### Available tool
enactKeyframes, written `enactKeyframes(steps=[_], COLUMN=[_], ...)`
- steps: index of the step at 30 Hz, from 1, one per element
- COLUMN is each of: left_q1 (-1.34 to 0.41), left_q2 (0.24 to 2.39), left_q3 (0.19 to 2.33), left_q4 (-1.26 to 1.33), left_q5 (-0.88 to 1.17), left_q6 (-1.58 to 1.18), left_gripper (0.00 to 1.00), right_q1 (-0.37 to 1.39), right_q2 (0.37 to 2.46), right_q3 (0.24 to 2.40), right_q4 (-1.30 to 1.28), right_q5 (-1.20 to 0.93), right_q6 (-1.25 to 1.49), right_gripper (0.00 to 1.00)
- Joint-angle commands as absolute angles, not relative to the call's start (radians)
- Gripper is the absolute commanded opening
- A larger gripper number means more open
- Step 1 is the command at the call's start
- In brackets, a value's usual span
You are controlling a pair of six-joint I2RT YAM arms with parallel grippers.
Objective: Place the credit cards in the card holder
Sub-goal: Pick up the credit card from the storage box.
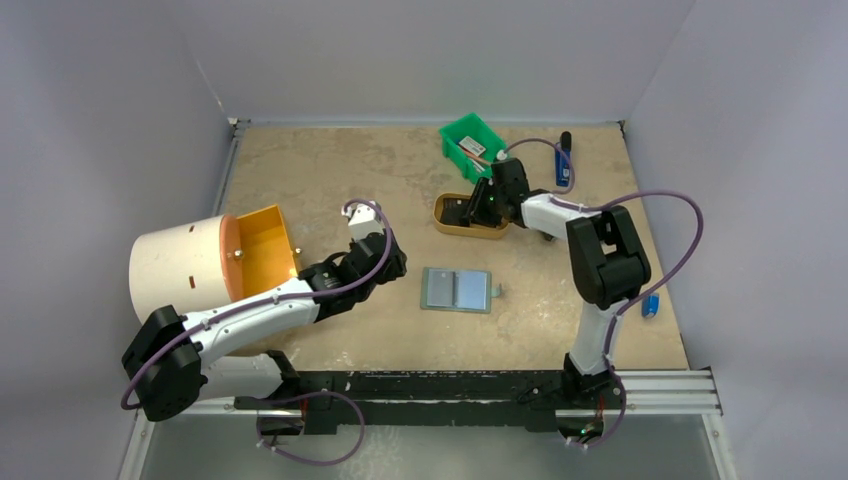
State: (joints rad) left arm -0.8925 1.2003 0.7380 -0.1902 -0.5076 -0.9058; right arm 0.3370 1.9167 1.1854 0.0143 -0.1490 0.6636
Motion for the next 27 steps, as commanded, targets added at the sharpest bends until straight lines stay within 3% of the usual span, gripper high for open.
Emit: enactKeyframes(steps=[1, 27], left_q1=[-0.891, -0.891], left_q2=[1.196, 1.201], left_q3=[0.751, 0.75], left_q4=[-0.172, -0.172], left_q5=[-0.526, -0.522], left_q6=[-0.918, -0.923], left_gripper=[0.35, 0.35], right_q1=[0.329, 0.321], right_q2=[1.858, 1.795], right_q3=[1.162, 1.114], right_q4=[0.029, 0.052], right_q5=[-0.124, -0.109], right_q6=[0.664, 0.659], right_gripper=[0.38, 0.07])
